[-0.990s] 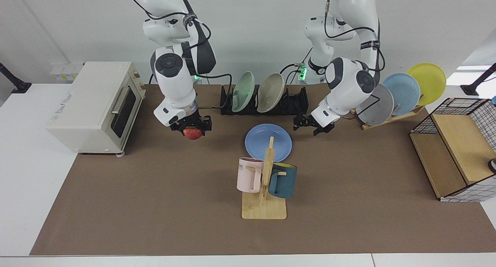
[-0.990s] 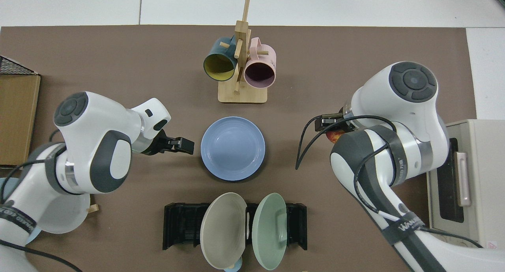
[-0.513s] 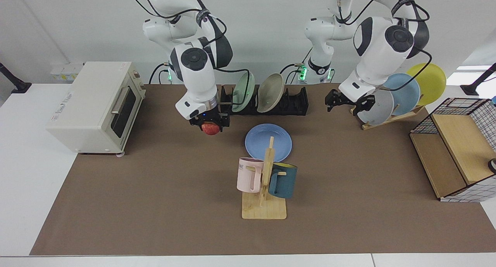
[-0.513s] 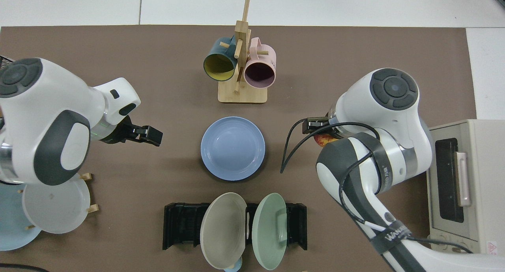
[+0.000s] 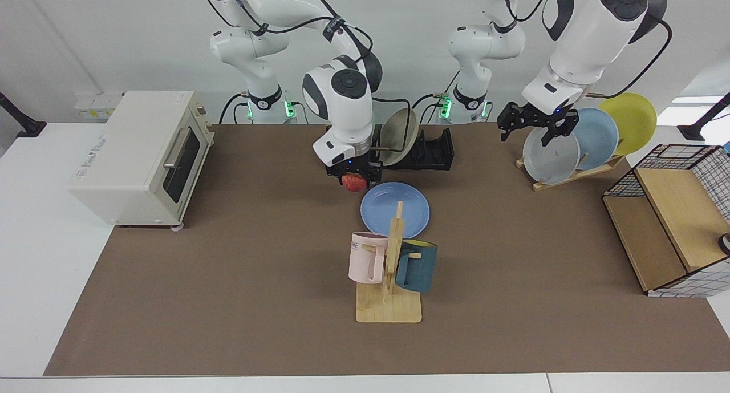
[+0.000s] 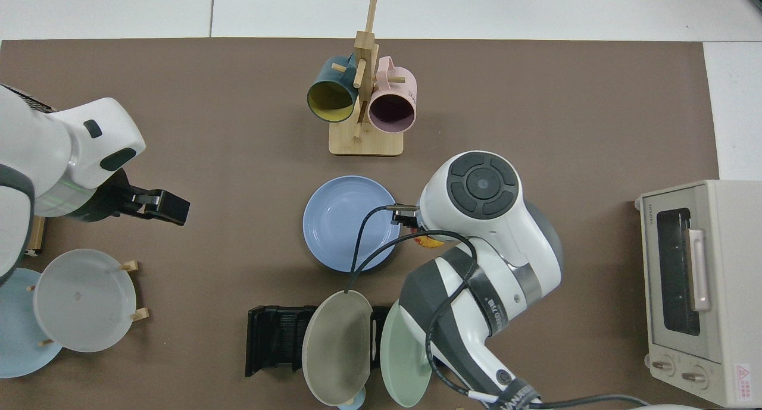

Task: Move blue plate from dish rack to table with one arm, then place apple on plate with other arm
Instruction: 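Carry the apple over the blue plate with the right gripper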

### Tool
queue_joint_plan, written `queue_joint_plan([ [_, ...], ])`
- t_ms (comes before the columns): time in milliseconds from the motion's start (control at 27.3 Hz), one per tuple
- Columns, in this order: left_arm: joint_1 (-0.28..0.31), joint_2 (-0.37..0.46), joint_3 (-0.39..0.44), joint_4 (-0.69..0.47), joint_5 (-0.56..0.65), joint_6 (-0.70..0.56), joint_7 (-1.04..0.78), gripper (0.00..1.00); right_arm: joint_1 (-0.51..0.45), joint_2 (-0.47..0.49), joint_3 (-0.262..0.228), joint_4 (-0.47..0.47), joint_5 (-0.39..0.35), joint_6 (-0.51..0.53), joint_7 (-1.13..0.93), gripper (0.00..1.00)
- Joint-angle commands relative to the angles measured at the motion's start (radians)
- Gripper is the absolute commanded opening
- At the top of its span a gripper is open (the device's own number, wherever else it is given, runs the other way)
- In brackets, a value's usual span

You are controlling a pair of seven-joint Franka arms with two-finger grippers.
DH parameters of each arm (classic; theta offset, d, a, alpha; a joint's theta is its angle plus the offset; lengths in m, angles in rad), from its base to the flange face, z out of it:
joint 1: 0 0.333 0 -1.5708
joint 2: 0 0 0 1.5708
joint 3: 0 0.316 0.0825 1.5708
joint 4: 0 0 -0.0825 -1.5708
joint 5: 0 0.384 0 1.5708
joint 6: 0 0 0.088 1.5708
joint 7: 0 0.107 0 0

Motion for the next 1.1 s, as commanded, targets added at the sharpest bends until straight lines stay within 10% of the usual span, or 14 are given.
queue_joint_plan([
  [0,-0.011,0.006,0.000,0.052,0.029,-0.024,-0.008,1.00,0.035,0.103,0.003,0.079,-0.036,0.042,0.104,0.00],
  [1063,-0.003,-0.006,-0.006,0.052,0.072,-0.016,-0.006,1.00,0.134,0.288,0.004,0.159,-0.044,0.186,0.249,0.00],
])
